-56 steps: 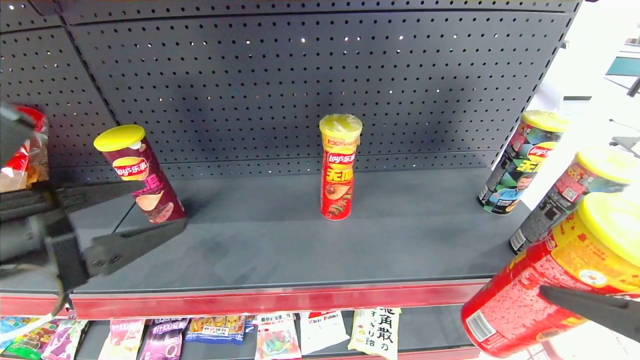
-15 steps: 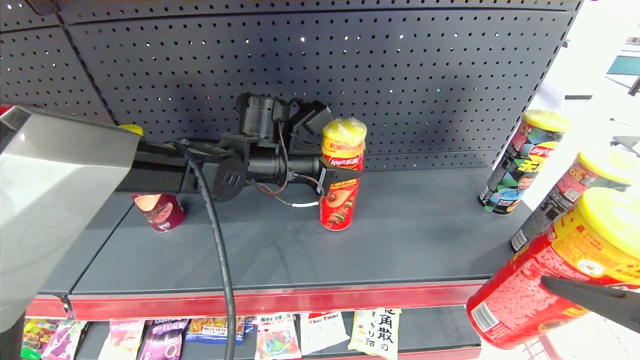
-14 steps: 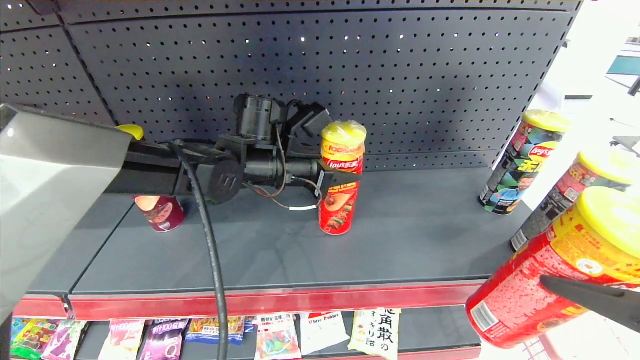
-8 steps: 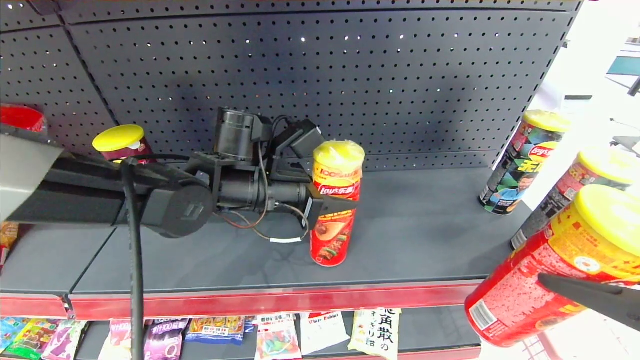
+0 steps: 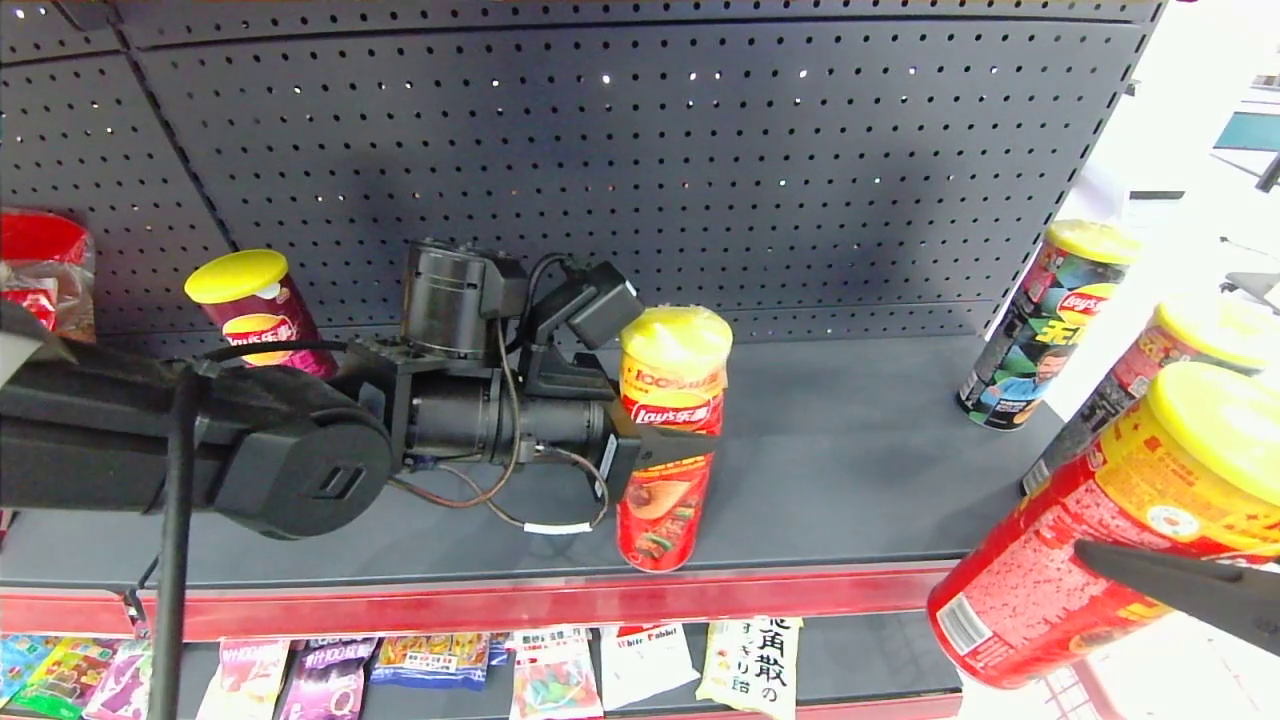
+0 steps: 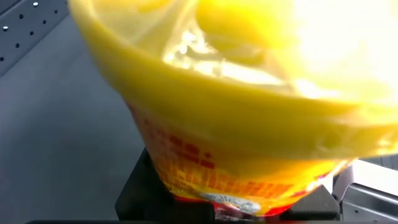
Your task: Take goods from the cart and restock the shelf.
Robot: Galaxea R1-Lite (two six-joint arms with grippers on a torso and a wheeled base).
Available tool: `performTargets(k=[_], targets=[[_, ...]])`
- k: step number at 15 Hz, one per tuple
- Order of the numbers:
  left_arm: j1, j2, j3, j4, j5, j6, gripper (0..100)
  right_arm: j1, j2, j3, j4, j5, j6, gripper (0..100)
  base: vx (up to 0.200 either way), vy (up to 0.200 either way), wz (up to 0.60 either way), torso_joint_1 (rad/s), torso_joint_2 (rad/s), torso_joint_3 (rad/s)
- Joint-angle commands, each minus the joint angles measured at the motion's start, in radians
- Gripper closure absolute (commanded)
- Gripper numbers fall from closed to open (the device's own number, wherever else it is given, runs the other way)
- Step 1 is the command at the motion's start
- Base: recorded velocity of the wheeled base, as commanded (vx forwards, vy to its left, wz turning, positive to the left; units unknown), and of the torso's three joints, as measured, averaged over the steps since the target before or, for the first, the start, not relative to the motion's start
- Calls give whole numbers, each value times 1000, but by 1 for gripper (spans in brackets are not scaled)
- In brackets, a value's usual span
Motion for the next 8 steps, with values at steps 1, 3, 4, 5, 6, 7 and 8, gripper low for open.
performTargets(k=[1, 3, 4, 5, 6, 7, 8], targets=[[-5, -8, 4, -1, 4, -1, 100, 1, 1, -1, 0, 0, 0, 100, 0, 0, 0, 0, 0, 0], [-13, -11, 6, -1, 5, -1, 100, 1, 1, -1, 0, 0, 0, 100, 0, 0, 0, 0, 0, 0], [-16, -13, 9, -1, 5, -1, 100, 1, 3, 0, 0, 0, 0, 100, 0, 0, 0, 0, 0, 0], [-16, -16, 16, -1, 5, -1, 100, 1, 3, -1, 0, 0, 0, 100, 0, 0, 0, 0, 0, 0], [-16, -19, 32, -3, 5, -1, 100, 1, 3, -1, 2, 0, 0, 100, 0, 0, 0, 0, 0, 0], [-16, -28, 44, -4, 5, -1, 100, 1, 3, -1, 2, 0, 0, 100, 0, 0, 0, 0, 0, 0], [-16, -33, 58, -4, 5, -1, 100, 1, 3, -1, 2, 0, 0, 100, 0, 0, 0, 0, 0, 0]])
